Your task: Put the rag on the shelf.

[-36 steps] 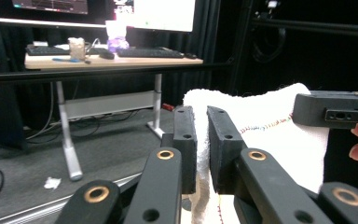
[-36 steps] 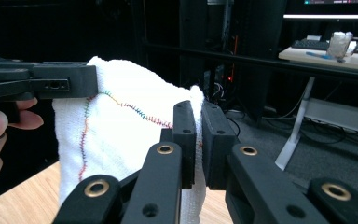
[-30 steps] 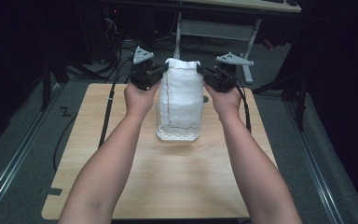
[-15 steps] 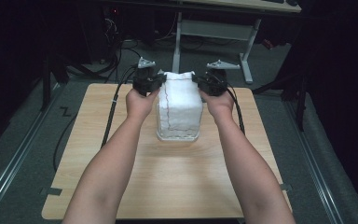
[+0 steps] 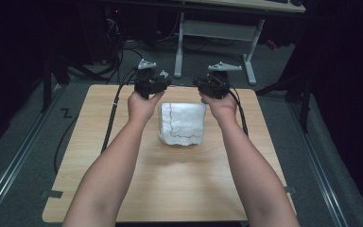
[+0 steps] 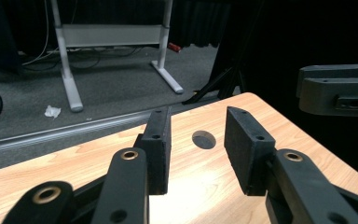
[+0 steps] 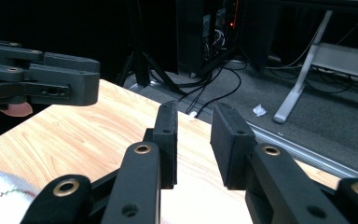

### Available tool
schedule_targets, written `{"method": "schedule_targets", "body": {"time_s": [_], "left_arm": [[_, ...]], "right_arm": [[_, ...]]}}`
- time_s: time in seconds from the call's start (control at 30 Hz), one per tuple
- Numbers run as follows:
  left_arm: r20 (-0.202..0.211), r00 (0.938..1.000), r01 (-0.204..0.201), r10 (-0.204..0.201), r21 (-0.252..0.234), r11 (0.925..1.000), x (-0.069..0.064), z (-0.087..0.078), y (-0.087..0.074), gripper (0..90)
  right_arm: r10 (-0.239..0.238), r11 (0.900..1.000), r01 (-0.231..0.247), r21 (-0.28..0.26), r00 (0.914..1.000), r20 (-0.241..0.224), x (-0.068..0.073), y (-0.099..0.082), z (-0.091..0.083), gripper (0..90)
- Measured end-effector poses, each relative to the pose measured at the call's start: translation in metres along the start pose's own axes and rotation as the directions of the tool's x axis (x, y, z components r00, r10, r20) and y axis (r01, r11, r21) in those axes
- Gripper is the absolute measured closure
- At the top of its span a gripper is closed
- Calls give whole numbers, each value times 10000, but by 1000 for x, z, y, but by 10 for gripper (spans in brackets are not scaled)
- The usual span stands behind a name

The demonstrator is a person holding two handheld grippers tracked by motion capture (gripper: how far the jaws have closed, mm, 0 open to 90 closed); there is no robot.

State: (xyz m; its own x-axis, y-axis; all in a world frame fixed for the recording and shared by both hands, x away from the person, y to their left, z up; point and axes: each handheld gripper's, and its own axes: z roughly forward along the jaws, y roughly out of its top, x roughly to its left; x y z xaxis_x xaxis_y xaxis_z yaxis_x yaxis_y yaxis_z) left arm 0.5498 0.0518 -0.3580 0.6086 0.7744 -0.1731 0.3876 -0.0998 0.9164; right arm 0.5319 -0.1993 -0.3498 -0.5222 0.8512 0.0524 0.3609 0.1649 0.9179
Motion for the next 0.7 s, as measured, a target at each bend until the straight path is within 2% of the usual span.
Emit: {"method": "schedule_targets", "body": {"time_s": [0.27, 0.33, 0.5, 0.63, 0.7], "left_arm": [[-94, 9992, -389, 388, -182, 9991, -5, -14, -2, 584], [49, 9988, -478, 478, -128, 9988, -4, -17, -1, 579], [22, 9975, -699, 700, -240, 9973, -7, -27, -3, 551], [48, 9976, -686, 688, -429, 9967, -9, -38, -7, 531], [79, 9963, -855, 860, -476, 9952, -12, -46, -12, 526]], "right_arm": [[-47, 10000, 47, -45, 10000, -44, 1, -7, -7, 730], [-31, 9999, 32, 95, 9999, -117, 1, -8, -8, 730], [-166, 9998, 165, -56, 9997, -168, 4, -9, -18, 723], [-281, 9995, 280, -177, 9996, -42, 5, -16, -31, 690], [-276, 9995, 276, -167, 9996, -36, 6, -19, -35, 682]]}}
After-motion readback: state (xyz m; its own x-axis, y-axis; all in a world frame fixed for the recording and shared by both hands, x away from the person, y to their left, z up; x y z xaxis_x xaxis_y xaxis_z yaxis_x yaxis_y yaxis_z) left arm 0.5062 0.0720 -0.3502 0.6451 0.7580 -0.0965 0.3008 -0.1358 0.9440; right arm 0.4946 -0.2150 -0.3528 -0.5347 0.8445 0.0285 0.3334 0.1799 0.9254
